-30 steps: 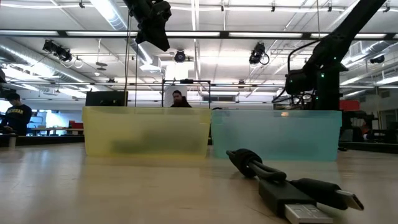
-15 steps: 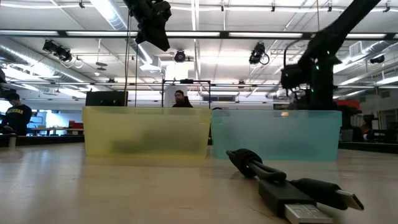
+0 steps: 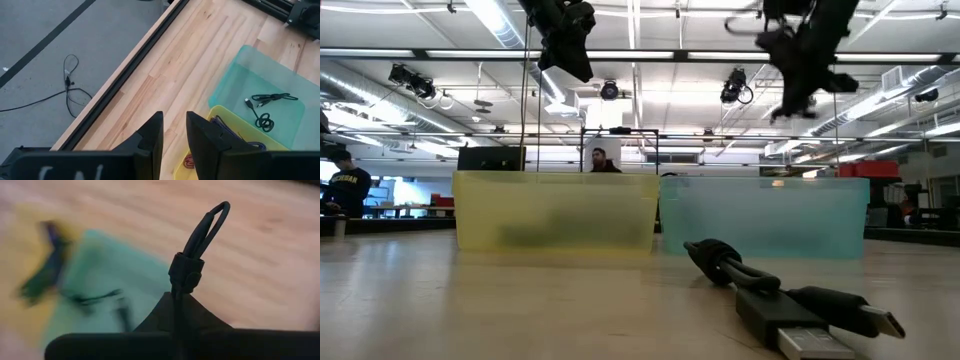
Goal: Pick & Place USB Port
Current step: Put the black charger cable into the green bin
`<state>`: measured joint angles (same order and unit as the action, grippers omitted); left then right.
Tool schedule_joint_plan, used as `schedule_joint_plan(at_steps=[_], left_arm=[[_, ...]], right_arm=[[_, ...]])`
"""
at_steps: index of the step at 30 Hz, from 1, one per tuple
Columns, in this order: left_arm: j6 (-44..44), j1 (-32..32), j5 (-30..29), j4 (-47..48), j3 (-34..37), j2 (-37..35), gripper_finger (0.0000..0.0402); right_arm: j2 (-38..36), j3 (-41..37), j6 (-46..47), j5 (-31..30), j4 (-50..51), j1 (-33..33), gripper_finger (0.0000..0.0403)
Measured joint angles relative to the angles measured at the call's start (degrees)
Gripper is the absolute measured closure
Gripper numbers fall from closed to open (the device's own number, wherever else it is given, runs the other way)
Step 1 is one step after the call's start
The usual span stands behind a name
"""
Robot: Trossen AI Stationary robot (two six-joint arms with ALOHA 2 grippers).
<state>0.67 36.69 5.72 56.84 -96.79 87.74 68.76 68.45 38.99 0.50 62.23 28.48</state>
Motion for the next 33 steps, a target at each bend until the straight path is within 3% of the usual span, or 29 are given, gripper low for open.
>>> schedule_joint_plan(at_steps=[7, 14, 26, 33], left_arm=[[0.0, 0.0, -0.1, -1.1, 0.0, 0.0, 0.0312], [0.0, 0.0, -0.1, -2.5, 0.0, 0.0, 0.0312], [0.0, 0.0, -0.1, -2.5, 0.0, 0.0, 0.0312], [0.0, 0.0, -0.1, -2.5, 0.0, 0.0, 0.0312]], right_arm=[[0.0, 2.7, 13.7, -3.9, -3.6, -18.3, 0.0403], [5.2, 2.7, 22.8, -6.0, -8.1, -29.9, 0.0403], [11.8, 2.6, 21.9, -4.5, -10.3, -32.8, 0.0399], [11.8, 2.6, 16.2, -4.0, -10.4, -32.8, 0.0327]])
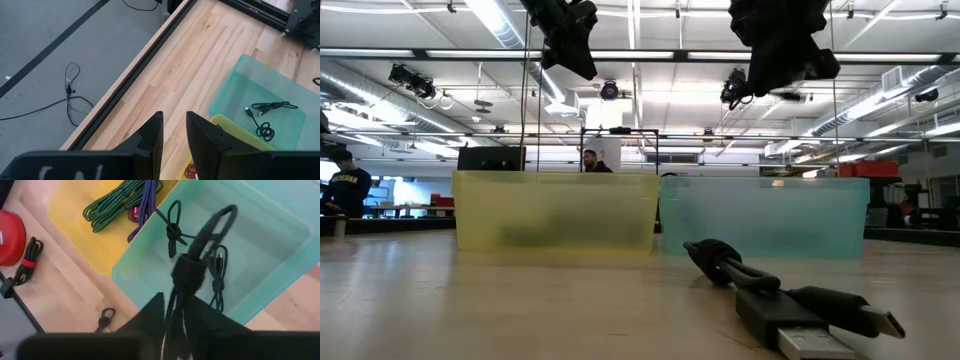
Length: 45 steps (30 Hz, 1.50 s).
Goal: Pick & Place USB Port
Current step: Put the black charger cable into the green bin
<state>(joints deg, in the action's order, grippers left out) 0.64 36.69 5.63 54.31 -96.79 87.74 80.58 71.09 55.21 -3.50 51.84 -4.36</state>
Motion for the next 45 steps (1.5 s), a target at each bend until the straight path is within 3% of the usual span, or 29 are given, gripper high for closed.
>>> schedule_joint_plan(at_steps=[11, 15, 22, 28, 34, 40, 45], left_arm=[[-2.3, -0.1, 1.8, 2.7, 0.0, 0.0, 0.0312], [-1.3, -1.2, 5.6, 10.4, 0.0, 0.0, 0.0312], [-5.9, -7.8, 5.2, 25.9, 0.0, 0.0, 0.0312], [-17.8, -17.9, -0.9, 30.6, 0.0, -0.6, 0.0312], [-33.0, -28.1, -4.0, 31.4, 1.2, -2.5, 0.0312], [-57.4, -38.1, -5.8, 32.2, 7.9, -5.4, 0.0312], [-80.0, -47.3, -3.2, 29.6, 15.6, -7.0, 0.0312]], right_arm=[[0.0, 0.0, -5.4, -2.6, -0.2, 1.2, 0.0216], [-0.3, 0.0, -8.7, -6.8, -0.2, 2.8, 0.0202], [-2.2, 0.0, -19.1, -18.1, -0.5, 8.8, 0.0204], [-3.7, 0.0, -28.2, -18.9, -2.8, 17.0, 0.0207], [-3.8, 0.0, -38.9, -15.2, -7.1, 23.8, 0.0207], [-3.8, 0.0, -47.3, -9.9, -11.9, 29.2, 0.0207], [-3.8, 0.0, -53.1, -6.6, -17.6, 33.2, 0.0207]])
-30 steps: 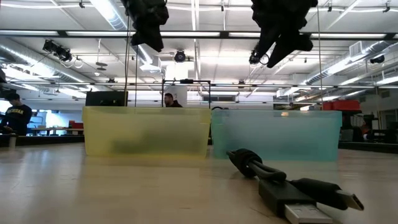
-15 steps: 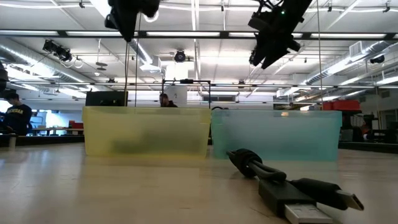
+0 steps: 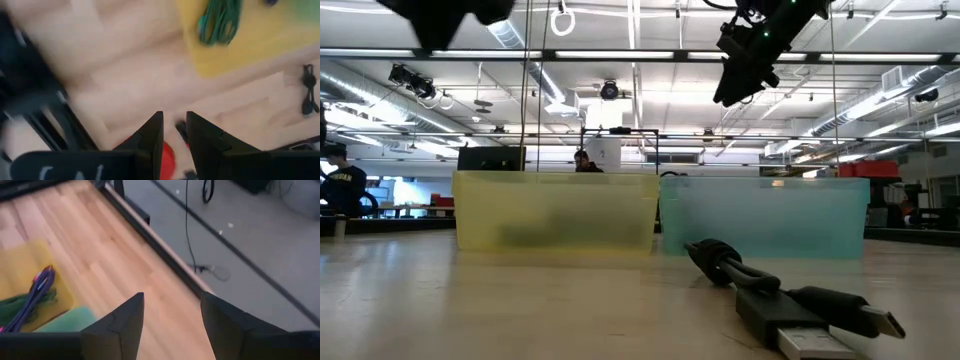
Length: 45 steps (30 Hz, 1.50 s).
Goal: Pick & Place USB Port
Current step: Put the black charger cable into the green bin
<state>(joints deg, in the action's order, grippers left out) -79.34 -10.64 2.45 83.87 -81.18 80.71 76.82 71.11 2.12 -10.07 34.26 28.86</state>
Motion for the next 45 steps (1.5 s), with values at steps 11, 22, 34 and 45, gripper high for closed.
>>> schedule_joint_plan(at_steps=[11, 22, 34, 45], left_arm=[[-36.1, -16.6, 8.4, -27.3, 16.6, -0.1, 0.0312], [-52.4, -24.1, 11.3, -51.4, 27.1, 3.4, 0.0311], [-54.7, -24.4, 20.2, -57.3, 27.4, 14.1, 0.0228], [-54.7, -24.7, 20.5, -60.2, 27.3, 21.5, 0.0191]], right_arm=[[0.0, 0.0, -4.7, 8.0, -9.7, 6.3, 0.0207], [0.0, 0.0, -8.0, 8.2, -9.7, 8.8, 0.0207], [0.0, 0.0, -8.8, 9.6, -8.4, 9.0, 0.0207], [0.0, 0.0, -8.7, 9.6, -6.4, 9.0, 0.0207]])
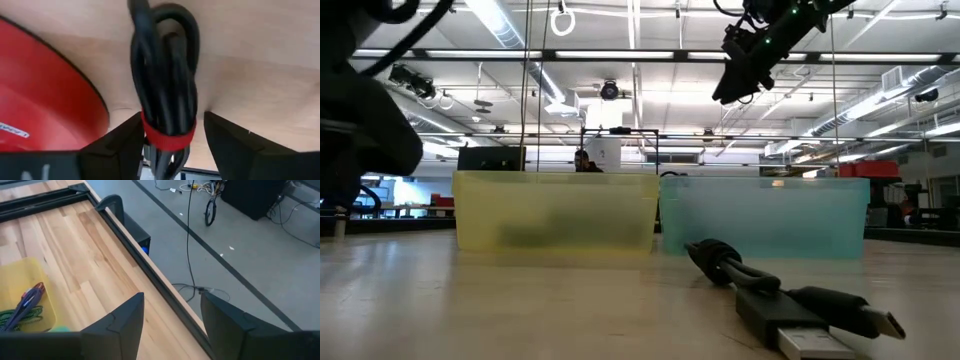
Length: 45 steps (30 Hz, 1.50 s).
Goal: Pick & Place USB Port
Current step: Put the black charger cable into the green bin
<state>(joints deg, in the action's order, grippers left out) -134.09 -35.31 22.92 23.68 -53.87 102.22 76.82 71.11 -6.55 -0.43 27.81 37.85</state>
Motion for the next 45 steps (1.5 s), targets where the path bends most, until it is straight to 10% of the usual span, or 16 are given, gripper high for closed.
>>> schedule_joint_plan(at_steps=[9, 24, 34, 45], left_arm=[[9.2, 1.7, 3.8, -1.3, -0.2, 1.7, 0.0332], [21.9, 3.0, 7.5, 13.6, 0.2, -5.8, 0.0332], [28.6, 11.9, -17.3, 28.2, -0.6, -27.3, 0.0332], [71.9, 34.0, -38.6, 28.1, -11.7, -34.5, 0.0332]], right_arm=[[0.0, 0.0, 1.3, 0.0, 0.6, 0.0, 0.0207], [0.0, 0.0, 1.6, 0.6, 0.6, 0.0, 0.0207], [0.0, 0.0, 2.2, 6.8, 0.5, 0.0, 0.0207], [0.0, 0.0, 11.1, 23.5, -8.3, -4.5, 0.0207]])
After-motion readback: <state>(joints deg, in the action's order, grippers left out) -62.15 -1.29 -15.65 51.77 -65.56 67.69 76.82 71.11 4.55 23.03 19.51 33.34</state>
